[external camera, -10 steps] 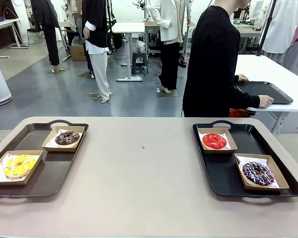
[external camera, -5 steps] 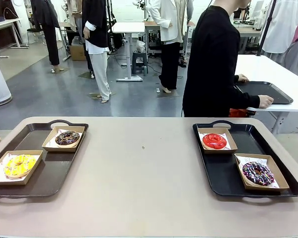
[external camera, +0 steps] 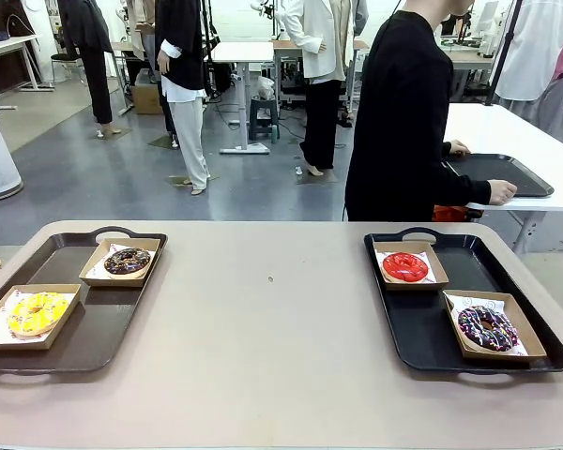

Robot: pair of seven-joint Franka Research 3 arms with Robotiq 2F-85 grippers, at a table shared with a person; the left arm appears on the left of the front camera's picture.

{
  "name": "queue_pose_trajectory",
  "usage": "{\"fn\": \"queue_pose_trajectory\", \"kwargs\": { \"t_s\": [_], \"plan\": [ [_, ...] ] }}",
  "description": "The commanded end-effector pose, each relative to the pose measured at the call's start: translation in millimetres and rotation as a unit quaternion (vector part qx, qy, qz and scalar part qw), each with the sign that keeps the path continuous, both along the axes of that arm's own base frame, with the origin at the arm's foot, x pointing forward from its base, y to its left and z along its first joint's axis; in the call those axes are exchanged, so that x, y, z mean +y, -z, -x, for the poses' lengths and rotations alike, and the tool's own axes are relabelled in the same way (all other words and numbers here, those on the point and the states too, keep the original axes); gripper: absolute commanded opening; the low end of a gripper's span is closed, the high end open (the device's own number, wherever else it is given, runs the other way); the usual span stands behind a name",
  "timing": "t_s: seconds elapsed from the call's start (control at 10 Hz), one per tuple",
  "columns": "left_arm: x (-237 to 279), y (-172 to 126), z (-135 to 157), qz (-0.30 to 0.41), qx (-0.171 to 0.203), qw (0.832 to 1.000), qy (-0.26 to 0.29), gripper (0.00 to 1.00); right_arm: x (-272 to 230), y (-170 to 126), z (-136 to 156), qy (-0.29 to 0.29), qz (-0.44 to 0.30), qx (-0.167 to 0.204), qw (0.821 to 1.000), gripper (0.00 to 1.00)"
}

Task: Individually package the donuts and arrange them on the tray.
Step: Place the picked Paper togo box on the Handle tray.

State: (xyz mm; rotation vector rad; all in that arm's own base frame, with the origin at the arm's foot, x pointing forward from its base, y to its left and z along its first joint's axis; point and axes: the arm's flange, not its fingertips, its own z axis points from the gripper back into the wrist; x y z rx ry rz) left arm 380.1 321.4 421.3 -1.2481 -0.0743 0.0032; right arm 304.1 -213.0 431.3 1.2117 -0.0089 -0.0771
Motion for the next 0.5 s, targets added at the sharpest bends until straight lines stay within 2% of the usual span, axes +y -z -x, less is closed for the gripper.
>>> {"fn": "queue_pose_trajectory", "kwargs": {
  "t_s": [0.0, 0.4],
  "plan": [
    [0.7, -0.8, 1.1, -0.002, 0.004, 1.000, -0.003, 0.98, -0.3, -0.4, 1.6, -0.001, 0.002, 0.002, 1.000, 0.94],
    [0.7, -0.8, 1.1, -0.002, 0.004, 1.000, -0.003, 0.98, -0.3, -0.4, 1.6, -0.001, 0.002, 0.002, 1.000, 0.94]
  ]
}}
